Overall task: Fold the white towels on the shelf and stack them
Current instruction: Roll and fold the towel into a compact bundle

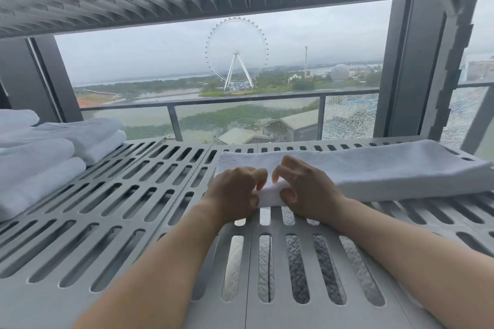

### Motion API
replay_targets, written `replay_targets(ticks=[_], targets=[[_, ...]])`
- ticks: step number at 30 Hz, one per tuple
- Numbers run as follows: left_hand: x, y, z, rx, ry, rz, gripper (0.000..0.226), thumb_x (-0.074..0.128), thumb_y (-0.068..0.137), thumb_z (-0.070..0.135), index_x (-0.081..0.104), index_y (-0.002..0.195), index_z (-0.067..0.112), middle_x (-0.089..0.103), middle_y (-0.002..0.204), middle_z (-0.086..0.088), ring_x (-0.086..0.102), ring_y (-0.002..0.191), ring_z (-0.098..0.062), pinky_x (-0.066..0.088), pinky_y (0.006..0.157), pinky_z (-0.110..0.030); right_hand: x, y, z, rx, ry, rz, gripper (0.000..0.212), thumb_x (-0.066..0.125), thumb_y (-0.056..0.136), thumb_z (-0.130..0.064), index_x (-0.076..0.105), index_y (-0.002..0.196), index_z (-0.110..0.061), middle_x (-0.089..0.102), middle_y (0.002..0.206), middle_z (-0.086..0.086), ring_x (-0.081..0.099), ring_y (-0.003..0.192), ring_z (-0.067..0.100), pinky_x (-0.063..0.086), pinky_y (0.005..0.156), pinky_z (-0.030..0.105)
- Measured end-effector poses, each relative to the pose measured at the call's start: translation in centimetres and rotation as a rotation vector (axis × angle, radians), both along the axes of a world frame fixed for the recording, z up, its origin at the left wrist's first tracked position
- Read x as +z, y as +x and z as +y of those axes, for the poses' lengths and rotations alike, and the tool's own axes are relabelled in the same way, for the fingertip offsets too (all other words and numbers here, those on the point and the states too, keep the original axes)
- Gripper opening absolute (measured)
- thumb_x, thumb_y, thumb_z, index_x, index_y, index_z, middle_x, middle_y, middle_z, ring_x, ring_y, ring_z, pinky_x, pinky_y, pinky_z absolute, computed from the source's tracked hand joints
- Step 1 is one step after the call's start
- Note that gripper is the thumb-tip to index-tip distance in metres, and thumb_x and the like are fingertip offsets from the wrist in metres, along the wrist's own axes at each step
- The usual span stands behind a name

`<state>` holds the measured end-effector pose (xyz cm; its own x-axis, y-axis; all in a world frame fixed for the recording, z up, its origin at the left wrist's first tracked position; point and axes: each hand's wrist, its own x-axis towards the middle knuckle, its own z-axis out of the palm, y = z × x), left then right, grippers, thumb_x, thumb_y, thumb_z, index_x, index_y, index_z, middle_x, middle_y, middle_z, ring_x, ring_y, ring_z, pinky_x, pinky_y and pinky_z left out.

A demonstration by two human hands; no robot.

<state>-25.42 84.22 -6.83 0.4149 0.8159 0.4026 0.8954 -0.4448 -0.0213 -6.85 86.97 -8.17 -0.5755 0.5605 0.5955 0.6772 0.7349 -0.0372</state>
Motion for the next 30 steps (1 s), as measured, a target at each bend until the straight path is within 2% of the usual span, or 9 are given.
replay_targets(ticks=[7,11,13,15,18,20,24,27,30], targets=[[0.2,-0.1,-0.7,-0.048,0.016,0.007,0.021,0.052,0.071,0.019,0.037,0.079,0.031,0.045,0.068,0.011,0.044,0.061,-0.018,0.028,0.052,-0.024,0.2,0.1,-0.5,0.037,0.005,-0.003,0.017,0.056,0.071,-0.018,0.056,0.087,-0.013,0.054,0.091,0.004,0.053,0.083,0.022,0.036,0.057,0.027],[1.2,0.1,-0.9,-0.019,-0.028,-0.284,0.008,0.054,0.077,0.022,0.049,0.074,0.027,0.058,0.065,0.007,0.052,0.056,-0.012,0.043,0.055,-0.026,1.0,0.7,-0.8,0.040,-0.082,0.041,0.019,0.048,0.073,-0.029,0.055,0.089,-0.021,0.056,0.083,-0.007,0.048,0.069,0.009,0.035,0.055,0.025],[2.1,0.7,-0.3,0.035,-0.058,-0.316,0.004,0.051,0.084,0.025,0.050,0.080,0.026,0.063,0.073,0.004,0.058,0.064,-0.015,0.050,0.063,-0.031,2.0,1.3,0.2,-0.022,-0.105,0.142,0.014,0.047,0.078,-0.021,0.057,0.088,-0.022,0.057,0.077,-0.009,0.045,0.058,0.002,0.032,0.052,0.022],[3.2,1.9,0.9,0.098,-0.112,-0.280,0.008,0.046,0.088,0.030,0.051,0.090,0.024,0.064,0.087,0.002,0.060,0.078,-0.018,0.051,0.073,-0.034,3.0,2.3,1.8,-0.106,-0.154,0.230,0.020,0.045,0.082,-0.009,0.060,0.088,-0.020,0.057,0.074,-0.007,0.046,0.057,0.000,0.032,0.051,0.021],[4.3,4.9,2.9,0.127,-0.142,-0.184,0.022,0.039,0.092,0.030,0.053,0.105,0.018,0.061,0.107,-0.005,0.057,0.094,-0.023,0.048,0.084,-0.039,4.1,4.5,4.0,-0.224,-0.248,0.186,0.029,0.040,0.082,0.000,0.063,0.091,-0.015,0.065,0.087,0.004,0.058,0.076,0.019,0.047,0.068,0.030],[4.5,7.3,4.3,0.094,-0.149,-0.160,0.026,0.036,0.094,0.025,0.053,0.110,0.015,0.058,0.113,-0.008,0.055,0.099,-0.025,0.046,0.088,-0.040,4.4,6.1,5.1,-0.268,-0.297,0.152,0.034,0.038,0.079,0.004,0.064,0.092,-0.014,0.065,0.093,0.005,0.058,0.087,0.023,0.048,0.079,0.034],[4.3,11.6,7.1,0.041,-0.139,-0.207,0.031,0.034,0.094,0.016,0.052,0.118,0.014,0.051,0.124,-0.007,0.048,0.115,-0.026,0.040,0.098,-0.042,4.4,8.1,7.3,-0.356,-0.331,0.230,0.035,0.038,0.077,0.001,0.061,0.091,-0.021,0.066,0.099,0.003,0.058,0.091,0.023,0.048,0.082,0.035],[2.2,12.4,8.7,0.073,-0.256,-0.181,0.039,0.031,0.097,0.030,0.041,0.134,0.022,0.038,0.144,-0.004,0.031,0.134,-0.023,0.024,0.110,-0.047,2.7,9.6,9.0,-0.350,-0.495,0.186,0.037,0.039,0.087,-0.014,0.052,0.119,-0.027,0.056,0.128,0.001,0.051,0.114,0.024,0.038,0.098,0.037],[-0.5,11.0,9.6,0.205,-0.417,-0.021,0.055,0.018,0.094,0.054,0.012,0.145,0.036,0.010,0.157,0.005,0.006,0.143,-0.018,0.000,0.113,-0.053,0.5,10.8,10.5,-0.410,-0.594,-0.128,0.049,0.026,0.094,-0.045,0.025,0.142,-0.033,0.024,0.152,-0.005,0.020,0.139,0.018,0.013,0.114,0.042]])
